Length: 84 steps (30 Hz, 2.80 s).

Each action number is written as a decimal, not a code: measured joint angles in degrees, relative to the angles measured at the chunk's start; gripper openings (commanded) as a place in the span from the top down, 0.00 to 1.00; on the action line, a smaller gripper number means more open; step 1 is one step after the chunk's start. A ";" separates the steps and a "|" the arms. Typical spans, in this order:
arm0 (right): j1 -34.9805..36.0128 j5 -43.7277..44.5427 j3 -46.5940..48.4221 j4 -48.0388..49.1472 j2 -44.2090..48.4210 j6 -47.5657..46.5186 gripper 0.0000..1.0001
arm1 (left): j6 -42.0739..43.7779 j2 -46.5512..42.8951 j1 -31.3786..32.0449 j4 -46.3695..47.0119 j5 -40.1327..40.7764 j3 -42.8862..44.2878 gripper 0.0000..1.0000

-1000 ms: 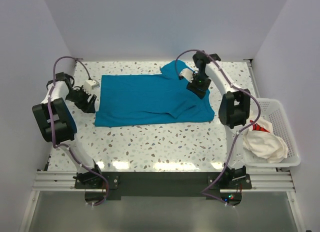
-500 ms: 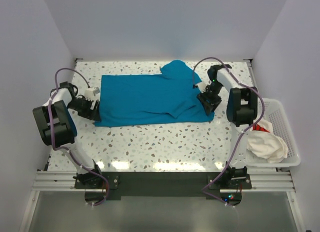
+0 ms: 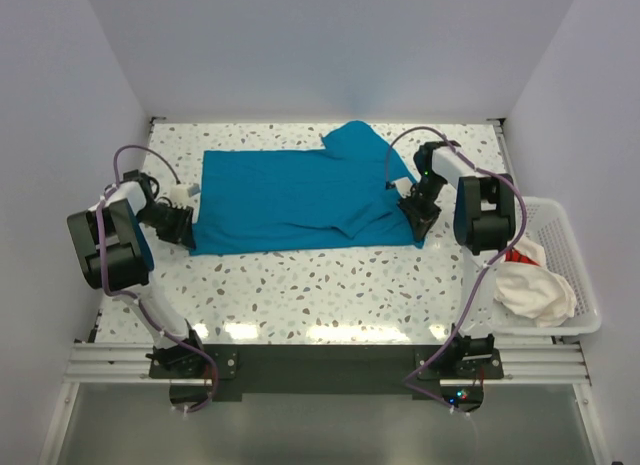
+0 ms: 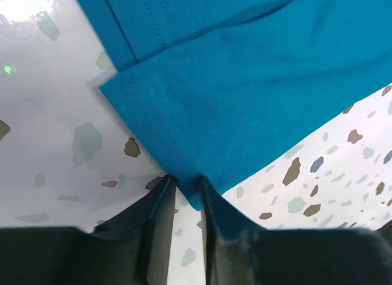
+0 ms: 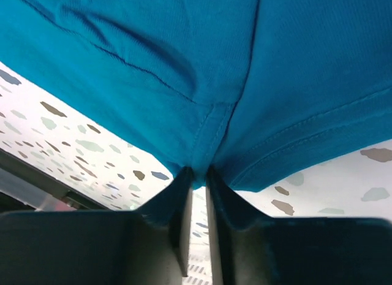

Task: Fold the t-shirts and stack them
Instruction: Fold the tshirt

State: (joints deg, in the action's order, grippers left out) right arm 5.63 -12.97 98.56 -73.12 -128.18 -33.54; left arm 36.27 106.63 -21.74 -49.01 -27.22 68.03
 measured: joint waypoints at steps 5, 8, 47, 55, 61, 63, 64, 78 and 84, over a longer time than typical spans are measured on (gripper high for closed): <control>0.00 0.13 -0.90 0.28 0.24 0.00 1.00 | -0.07 0.44 -0.17 -0.57 0.48 -0.50 0.97; 0.07 0.50 -3.39 0.66 1.86 -0.13 1.00 | 0.35 0.15 -1.05 -1.03 0.61 -1.20 1.00; 1.18 -13.11 0.33 1.18 5.49 10.82 0.69 | 1.81 -5.27 58.05 31.36 -13.60 0.42 0.47; 1.16 -11.39 -5.60 1.57 6.03 12.48 0.70 | 23.56 -3.65 62.66 40.52 -13.79 -1.81 0.48; 0.90 -9.42 -8.68 1.97 8.63 13.51 0.71 | 37.57 2.14 63.93 39.95 -12.96 -0.83 0.54; 0.72 -8.85 -9.35 2.19 9.35 13.86 0.71 | 41.62 3.34 64.15 38.86 -12.76 -0.61 0.54; 0.66 -8.59 -9.66 2.27 9.57 14.03 0.71 | 43.30 3.72 64.15 38.27 -12.72 -0.61 0.54; 0.37 -5.46 -11.50 3.65 9.73 14.43 0.71 | 49.68 7.04 64.24 38.99 -10.21 0.39 0.96; 0.37 -3.65 -12.96 3.89 9.73 14.43 0.72 | 43.76 7.04 62.90 42.16 -10.64 1.44 1.00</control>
State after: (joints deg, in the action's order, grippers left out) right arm 6.00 -16.62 85.60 -69.23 -118.45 -19.11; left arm 80.03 113.67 41.17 -6.85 -37.87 69.47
